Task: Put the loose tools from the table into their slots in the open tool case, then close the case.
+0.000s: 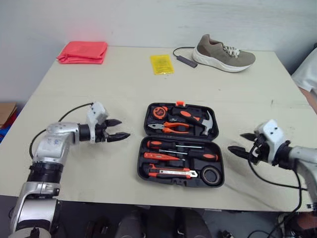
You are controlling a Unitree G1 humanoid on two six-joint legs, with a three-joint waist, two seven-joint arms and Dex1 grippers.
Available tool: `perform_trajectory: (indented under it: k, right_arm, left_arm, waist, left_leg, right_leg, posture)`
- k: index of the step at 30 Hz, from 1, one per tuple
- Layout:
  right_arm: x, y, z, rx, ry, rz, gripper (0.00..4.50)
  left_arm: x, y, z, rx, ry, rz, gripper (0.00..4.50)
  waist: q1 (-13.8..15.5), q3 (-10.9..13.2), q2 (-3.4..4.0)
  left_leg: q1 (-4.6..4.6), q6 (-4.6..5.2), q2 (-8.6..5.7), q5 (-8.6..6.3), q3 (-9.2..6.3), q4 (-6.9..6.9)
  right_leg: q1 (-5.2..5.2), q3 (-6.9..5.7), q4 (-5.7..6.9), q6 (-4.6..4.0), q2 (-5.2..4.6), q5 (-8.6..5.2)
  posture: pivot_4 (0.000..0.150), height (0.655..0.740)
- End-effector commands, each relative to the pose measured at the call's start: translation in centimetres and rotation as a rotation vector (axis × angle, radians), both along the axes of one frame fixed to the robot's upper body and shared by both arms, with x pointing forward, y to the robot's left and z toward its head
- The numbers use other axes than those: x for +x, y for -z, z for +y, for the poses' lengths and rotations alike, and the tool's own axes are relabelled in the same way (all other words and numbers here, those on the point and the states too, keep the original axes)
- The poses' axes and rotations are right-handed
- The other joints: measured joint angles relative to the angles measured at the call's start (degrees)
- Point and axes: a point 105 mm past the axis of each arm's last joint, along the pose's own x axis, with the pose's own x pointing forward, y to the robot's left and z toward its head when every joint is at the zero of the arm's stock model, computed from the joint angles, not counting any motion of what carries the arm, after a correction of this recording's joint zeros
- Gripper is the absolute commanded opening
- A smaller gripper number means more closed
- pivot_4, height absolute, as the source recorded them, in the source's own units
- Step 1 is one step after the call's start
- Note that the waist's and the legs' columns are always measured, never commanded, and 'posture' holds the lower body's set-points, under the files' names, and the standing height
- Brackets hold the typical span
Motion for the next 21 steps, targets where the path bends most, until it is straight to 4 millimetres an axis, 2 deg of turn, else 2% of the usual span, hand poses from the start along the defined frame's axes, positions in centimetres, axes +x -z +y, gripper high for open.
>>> perform_trajectory:
  k: [1, 4, 7, 12, 21]
  right_arm:
    - [-0.6, -1.6, 1.7, 0.23, 0.062, 0.241, 4.44]
    - [1.2, -2.4, 2.6, 0.311, 0.145, 0.309, 4.44]
    - [2.5, -2.7, 3.0, 0.306, 0.189, 0.31, 4.44]
    - [4.4, -1.9, 3.2, 0.244, 0.25, 0.315, 4.44]
    - [5.7, -0.5, 3.5, 0.187, 0.267, 0.349, 4.44]
  left_arm:
    - [-0.2, -3.7, -2.5, -0.143, 0.007, 0.11, 4.45]
    - [1.2, -2.2, -3.7, -0.019, -0.1, 0.194, 4.45]
    - [2.0, -1.7, -4.2, -0.012, -0.148, 0.236, 4.45]
    - [2.5, -0.5, -4.9, 0.048, -0.158, 0.271, 4.45]
    - [3.3, -0.2, -4.8, 0.093, -0.194, 0.274, 4.45]
  waist:
    - [-0.04, -0.01, -0.01]
    - [-0.15, -0.03, -0.02]
    - [-0.16, -0.03, -0.01]
    - [-0.14, -0.03, -0.01]
    - [-0.17, -0.03, -0.01]
  left_leg:
    - [0.0, -0.01, 0.01, 0.0, -0.04, -0.01]
    - [-0.03, -0.07, 0.02, 0.04, -0.07, -0.07]
    - [-0.03, -0.05, -0.07, 0.11, 0.13, -0.15]
    - [-0.82, -0.03, -0.12, 0.24, 0.27, -0.06]
    - [-0.82, -0.04, -0.12, 0.27, 0.3, -0.04]
  right_leg:
    - [0.02, 0.03, 0.0, 0.0, 0.01, 0.0]
    - [0.03, 0.0, 0.02, -0.02, 0.08, -0.01]
    - [-0.09, -0.08, 0.12, -0.01, 0.12, -0.01]
    - [-0.97, -0.02, 0.24, 0.08, 0.47, 0.05]
    - [-0.96, 0.02, 0.23, 0.13, 0.54, 0.07]
  posture:
    - [0.15, 0.74]
    - [0.15, 0.74]
    - [0.15, 0.74]
    - [0.15, 0.74]
    - [0.15, 0.74]
